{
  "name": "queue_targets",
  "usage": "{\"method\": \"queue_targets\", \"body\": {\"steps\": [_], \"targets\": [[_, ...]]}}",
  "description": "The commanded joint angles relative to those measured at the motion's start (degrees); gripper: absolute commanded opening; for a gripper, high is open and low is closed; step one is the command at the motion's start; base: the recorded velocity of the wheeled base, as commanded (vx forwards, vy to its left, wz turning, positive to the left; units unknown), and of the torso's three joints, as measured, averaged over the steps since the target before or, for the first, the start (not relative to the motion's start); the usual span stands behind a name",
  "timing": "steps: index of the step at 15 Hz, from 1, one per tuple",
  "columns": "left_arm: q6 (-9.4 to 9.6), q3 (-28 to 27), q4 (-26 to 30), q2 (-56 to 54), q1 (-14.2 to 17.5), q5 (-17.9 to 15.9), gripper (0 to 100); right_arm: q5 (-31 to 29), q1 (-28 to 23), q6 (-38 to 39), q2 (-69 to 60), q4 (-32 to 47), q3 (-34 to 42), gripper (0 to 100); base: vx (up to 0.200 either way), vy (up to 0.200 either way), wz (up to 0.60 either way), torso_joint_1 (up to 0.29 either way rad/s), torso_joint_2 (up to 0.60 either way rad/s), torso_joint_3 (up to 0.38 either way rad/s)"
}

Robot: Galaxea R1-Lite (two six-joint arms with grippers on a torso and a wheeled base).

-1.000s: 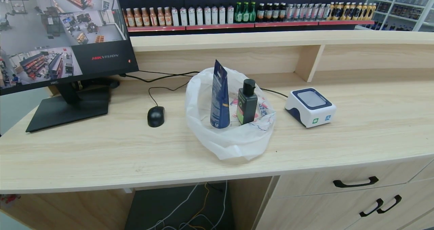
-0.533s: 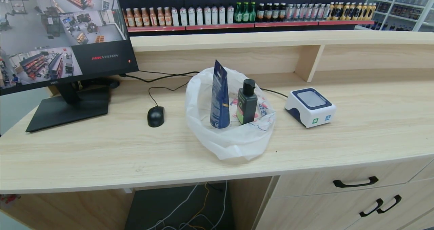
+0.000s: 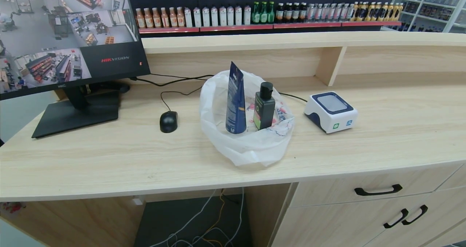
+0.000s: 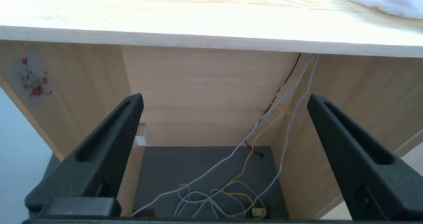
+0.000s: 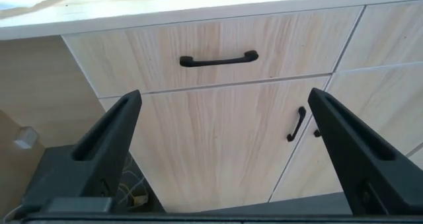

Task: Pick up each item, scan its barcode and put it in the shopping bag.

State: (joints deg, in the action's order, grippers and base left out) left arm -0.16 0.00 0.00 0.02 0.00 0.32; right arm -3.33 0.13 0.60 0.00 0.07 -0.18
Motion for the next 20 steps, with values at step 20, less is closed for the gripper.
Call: {"method": "queue_targets", "body": {"steps": [20], "targets": [[-0.37, 0.00, 0.00, -0.02, 0.09, 0.03, 100, -0.01, 0.04, 0.11, 0.09, 0.01, 0.01, 100, 0.000, -0.170, 0.00, 0.003, 0.00, 0.000]]}}
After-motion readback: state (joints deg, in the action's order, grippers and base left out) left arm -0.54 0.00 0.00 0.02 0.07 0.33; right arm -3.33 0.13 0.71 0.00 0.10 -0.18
